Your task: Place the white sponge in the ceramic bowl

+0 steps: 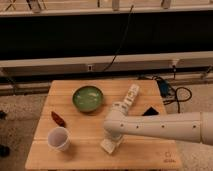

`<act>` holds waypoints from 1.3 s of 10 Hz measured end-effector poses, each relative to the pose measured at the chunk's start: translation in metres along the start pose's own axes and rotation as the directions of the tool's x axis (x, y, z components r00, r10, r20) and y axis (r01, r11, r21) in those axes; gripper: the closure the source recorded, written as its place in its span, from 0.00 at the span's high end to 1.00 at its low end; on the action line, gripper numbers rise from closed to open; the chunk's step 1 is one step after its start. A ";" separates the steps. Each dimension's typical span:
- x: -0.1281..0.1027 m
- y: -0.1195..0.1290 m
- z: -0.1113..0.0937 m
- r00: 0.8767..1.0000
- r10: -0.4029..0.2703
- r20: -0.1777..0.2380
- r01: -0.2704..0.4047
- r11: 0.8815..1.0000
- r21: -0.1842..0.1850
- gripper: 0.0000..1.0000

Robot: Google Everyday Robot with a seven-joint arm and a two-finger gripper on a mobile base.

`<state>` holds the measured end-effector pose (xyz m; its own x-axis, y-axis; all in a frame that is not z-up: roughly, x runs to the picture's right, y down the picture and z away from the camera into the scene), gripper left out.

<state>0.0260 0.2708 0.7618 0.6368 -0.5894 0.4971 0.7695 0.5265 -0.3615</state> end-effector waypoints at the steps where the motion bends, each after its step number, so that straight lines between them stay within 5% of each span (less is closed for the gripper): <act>1: -0.002 -0.015 -0.005 1.000 -0.022 -0.004 0.022 1.000 -0.001 0.00; 13: 0.076 -0.148 -0.060 0.991 -0.116 -0.066 0.118 0.993 0.030 0.00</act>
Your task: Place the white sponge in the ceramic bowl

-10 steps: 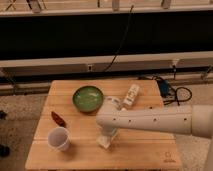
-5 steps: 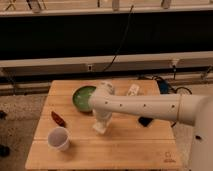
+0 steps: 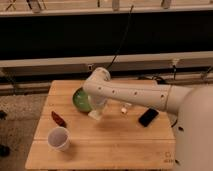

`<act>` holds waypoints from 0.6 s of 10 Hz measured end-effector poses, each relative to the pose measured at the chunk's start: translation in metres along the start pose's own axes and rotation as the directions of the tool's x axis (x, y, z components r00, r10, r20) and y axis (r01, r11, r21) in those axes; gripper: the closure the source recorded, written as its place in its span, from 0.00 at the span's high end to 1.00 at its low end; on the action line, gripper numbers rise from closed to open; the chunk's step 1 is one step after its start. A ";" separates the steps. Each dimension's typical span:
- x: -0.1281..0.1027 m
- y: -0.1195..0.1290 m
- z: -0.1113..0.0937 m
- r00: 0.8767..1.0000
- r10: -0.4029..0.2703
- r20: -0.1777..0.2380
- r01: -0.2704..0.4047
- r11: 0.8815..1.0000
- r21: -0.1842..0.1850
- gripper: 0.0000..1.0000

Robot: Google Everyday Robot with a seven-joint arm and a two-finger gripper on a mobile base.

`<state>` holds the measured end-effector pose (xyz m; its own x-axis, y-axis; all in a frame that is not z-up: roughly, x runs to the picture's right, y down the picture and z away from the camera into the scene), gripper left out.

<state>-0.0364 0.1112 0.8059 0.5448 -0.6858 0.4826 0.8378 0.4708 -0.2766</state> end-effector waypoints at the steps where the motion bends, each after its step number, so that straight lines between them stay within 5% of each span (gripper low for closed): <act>1: 0.012 -0.014 0.001 1.000 -0.001 -0.004 0.001 1.000 0.004 0.00; 4: 0.034 -0.050 0.005 1.000 0.001 -0.017 0.000 1.000 0.027 0.02; 6: 0.047 -0.067 0.008 0.999 0.016 -0.031 -0.014 0.999 0.037 0.19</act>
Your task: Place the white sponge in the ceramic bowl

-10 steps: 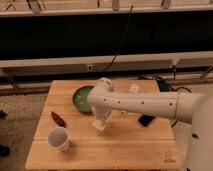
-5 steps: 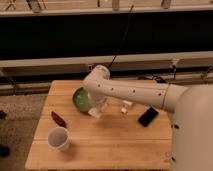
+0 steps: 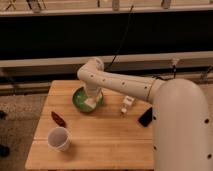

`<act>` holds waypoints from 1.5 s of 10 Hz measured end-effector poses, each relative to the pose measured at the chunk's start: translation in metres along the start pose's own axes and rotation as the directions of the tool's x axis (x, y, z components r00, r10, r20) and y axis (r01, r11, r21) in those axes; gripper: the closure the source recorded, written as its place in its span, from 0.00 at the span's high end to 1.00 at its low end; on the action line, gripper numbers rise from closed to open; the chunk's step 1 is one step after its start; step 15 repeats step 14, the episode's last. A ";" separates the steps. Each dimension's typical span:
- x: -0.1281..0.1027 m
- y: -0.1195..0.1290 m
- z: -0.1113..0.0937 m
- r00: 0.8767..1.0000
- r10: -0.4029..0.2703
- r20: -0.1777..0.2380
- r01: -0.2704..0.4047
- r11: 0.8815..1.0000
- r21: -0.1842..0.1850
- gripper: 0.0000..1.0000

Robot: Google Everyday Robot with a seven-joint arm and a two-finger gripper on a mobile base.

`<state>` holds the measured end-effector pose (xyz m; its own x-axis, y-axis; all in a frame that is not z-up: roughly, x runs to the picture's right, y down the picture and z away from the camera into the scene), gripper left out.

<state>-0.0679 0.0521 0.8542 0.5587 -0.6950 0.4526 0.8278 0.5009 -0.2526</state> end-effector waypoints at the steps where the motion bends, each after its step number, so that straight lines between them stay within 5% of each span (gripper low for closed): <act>1: 0.002 -0.004 0.001 1.000 0.007 -0.005 -0.007 1.000 0.006 0.27; 6: 0.017 -0.016 0.016 0.999 0.032 -0.005 -0.031 0.998 0.062 0.77; 10: 0.019 -0.019 0.020 1.000 -0.005 0.014 0.003 0.995 0.096 0.80; 15: 0.027 -0.019 0.010 1.000 0.012 0.009 -0.012 0.996 0.093 0.80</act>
